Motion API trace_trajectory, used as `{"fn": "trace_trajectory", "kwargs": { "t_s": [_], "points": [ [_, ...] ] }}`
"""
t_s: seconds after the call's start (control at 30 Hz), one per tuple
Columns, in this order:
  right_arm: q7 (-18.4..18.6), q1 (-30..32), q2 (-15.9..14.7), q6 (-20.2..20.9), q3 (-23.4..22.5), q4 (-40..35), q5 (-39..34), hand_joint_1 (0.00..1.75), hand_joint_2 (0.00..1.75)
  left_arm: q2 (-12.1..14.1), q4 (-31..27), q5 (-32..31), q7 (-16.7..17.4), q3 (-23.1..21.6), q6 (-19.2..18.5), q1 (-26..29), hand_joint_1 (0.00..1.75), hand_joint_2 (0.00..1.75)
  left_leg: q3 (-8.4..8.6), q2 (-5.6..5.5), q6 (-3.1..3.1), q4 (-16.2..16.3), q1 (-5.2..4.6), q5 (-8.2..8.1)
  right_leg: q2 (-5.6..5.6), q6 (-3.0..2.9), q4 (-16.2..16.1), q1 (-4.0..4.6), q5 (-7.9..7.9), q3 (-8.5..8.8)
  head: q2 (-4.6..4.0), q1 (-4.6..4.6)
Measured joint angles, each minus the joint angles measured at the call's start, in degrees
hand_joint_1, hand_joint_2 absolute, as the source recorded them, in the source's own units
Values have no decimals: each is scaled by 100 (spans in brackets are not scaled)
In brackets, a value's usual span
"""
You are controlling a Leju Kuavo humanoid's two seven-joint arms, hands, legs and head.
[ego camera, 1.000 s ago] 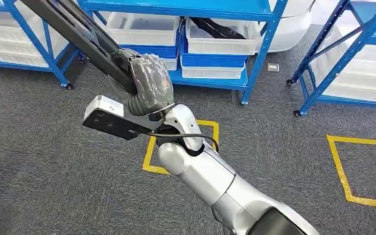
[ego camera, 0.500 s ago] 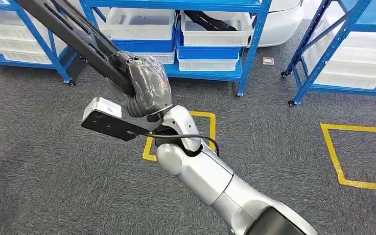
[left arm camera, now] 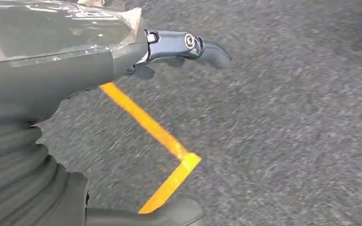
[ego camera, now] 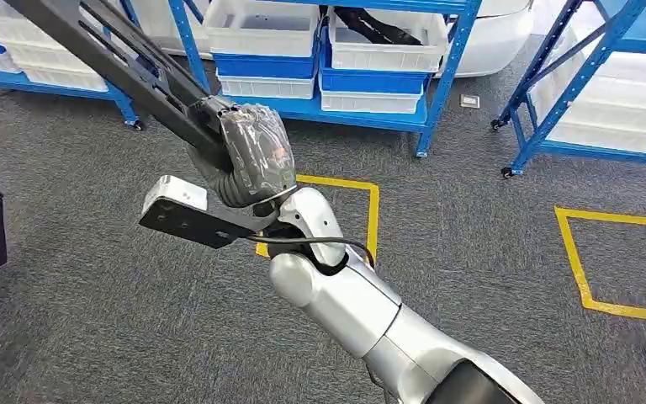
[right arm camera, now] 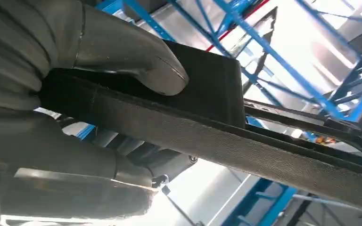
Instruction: Take the parts from the cabinet and place them on the table.
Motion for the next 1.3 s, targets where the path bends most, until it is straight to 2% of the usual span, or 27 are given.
{"fn": "trace_trajectory", "kwargs": {
  "t_s": [0.1,0.13,0.17,0.2,0.27,0.3,0.33,0.37,0.4,0.47,0.5,0.53,0.57,0.63,0.67,0.73,0.8,0.83,0.87,0.9,0.97,1.0,1.03,1.13,1.17,1.23,1.3],
  "points": [
    [2,6,2,0,22,0,7,175,175,-70,0,0,-2,0,35,10,0,175,-51,-92,-129,-36,54,139,-60,-10,-154,37,-59,-31,0,-4],
    [0,7,2,0,31,0,2,175,175,-79,0,0,-2,0,46,22,0,175,-63,-140,-177,-55,50,171,-102,-85,-209,3,-6,-56,0,-4],
    [-22,4,4,0,37,0,-2,175,175,-83,2,0,-2,0,59,25,0,175,-110,-70,-183,17,76,81,-172,-140,-227,-45,38,-8,0,2],
    [-48,-3,7,0,41,0,-7,175,175,-98,2,0,-7,0,70,22,0,175,-187,45,-219,245,65,-188,-209,-207,-228,-46,75,-34,0,-46],
    [-63,17,2,0,52,4,-26,175,175,-100,2,0,-7,0,107,21,0,175,-452,108,-286,1027,78,-723,-303,-238,-225,-33,109,-72,0,-46],
    [-70,25,2,0,57,9,-33,175,175,-103,2,0,-6,0,118,23,0,175,-577,122,-319,1396,81,-878,-362,-249,-223,-32,124,-97,0,-57],
    [-77,31,2,0,68,15,-42,175,175,-103,2,0,-4,0,131,24,0,175,-632,128,-344,1627,91,-887,-417,-232,-220,-31,136,-117,0,-57],
    [-77,34,2,0,74,22,-42,175,175,-105,2,0,-4,0,138,26,0,175,-550,144,-361,1575,102,-755,-480,-224,-218,-32,141,-132,0,-55],
    [-74,34,2,0,81,28,-42,175,175,-103,2,0,-4,0,149,26,0,175,-330,175,-362,1271,111,-579,-537,-217,-210,-34,144,-136,0,-63],
    [-66,28,4,0,90,28,-42,175,175,-105,2,2,-4,0,157,23,0,175,307,394,-345,294,116,-243,-629,-208,-192,-33,139,-120,0,-59],
    [-59,24,4,0,92,28,-42,175,175,-120,2,2,-4,0,162,12,0,175,482,551,-335,48,63,-355,-672,-182,-192,14,130,-144,0,-63],
    [-30,12,2,0,94,28,-42,175,175,-120,2,4,-4,0,166,12,0,175,439,516,-238,34,32,-303,-712,-164,-182,40,141,-164,0,-52],
    [-28,12,2,0,103,28,-39,175,175,-122,2,4,-4,0,168,15,0,175,401,491,-224,15,25,-315,-751,-141,-175,49,148,-155,0,-37],
    [-17,-1,11,0,105,28,-42,175,175,-127,2,15,-24,0,118,17,0,175,354,384,-102,-29,-4,-291,-855,-50,-201,48,171,-162,0,-41],
    [-9,-5,11,0,105,26,-42,175,175,-122,2,35,-48,0,39,22,0,175,386,330,-22,-104,60,-235,-788,-15,-168,32,108,-230,0,-40],
    [65,-46,-4,0,118,26,-44,175,175,-63,2,61,-70,0,-282,11,0,175,357,242,44,-135,40,-193,-382,-58,342,1,-182,-438,0,-9],
    [127,-35,-13,0,131,28,-37,175,175,-4,2,68,-68,0,-391,13,0,175,316,126,70,-135,26,-174,-307,-103,1289,4,-532,-884,0,-4],
    [151,-29,-13,0,142,31,-20,175,175,33,2,85,-68,0,-431,16,0,175,296,65,80,-132,16,-162,-296,-92,1642,5,-617,-1061,0,-4],
    [157,-25,-13,0,146,31,4,175,175,61,2,107,-74,0,-452,22,0,175,286,-3,79,-131,9,-147,-290,-65,1678,5,-581,-1087,0,-9],
    [166,-28,-9,0,146,31,26,175,175,81,2,131,-92,2,-481,25,0,175,283,-72,73,-130,4,-137,-284,-32,1422,5,-441,-967,0,-4],
    [199,-65,-4,0,144,28,103,175,175,96,2,138,-125,2,-490,20,0,175,287,-212,46,-128,-4,-119,-195,7,456,7,-23,-500,0,-4],
    [212,-96,-6,0,144,31,127,175,175,86,4,144,-135,2,-492,19,0,175,270,-263,30,-126,17,-104,69,-23,18,11,155,-305,0,0],
    [219,-128,-7,0,138,28,151,175,175,85,2,153,-140,2,-494,10,0,175,224,-328,-3,-85,-31,-91,201,-67,-194,16,186,-245,0,-9],
    [240,-137,2,0,133,28,168,175,175,90,4,179,-142,4,-494,39,0,175,149,-461,-121,-115,40,-13,68,-119,-154,58,223,-262,0,0],
    [243,-141,9,0,129,26,195,175,175,114,0,181,-142,7,-487,42,0,175,126,-488,-146,-107,24,-13,-4,-164,-220,-16,268,-250,0,-9],
    [243,-166,4,0,96,20,229,175,175,107,4,196,-140,9,-472,31,0,175,-43,-21,-194,280,2,-313,-145,-207,-238,-35,285,-224,0,-66],
    [267,-165,2,0,70,20,230,175,175,120,4,208,-118,13,-428,24,0,175,-467,113,-256,1204,33,-754,-284,-209,-236,-18,281,-227,0,-61]
  ]
}}
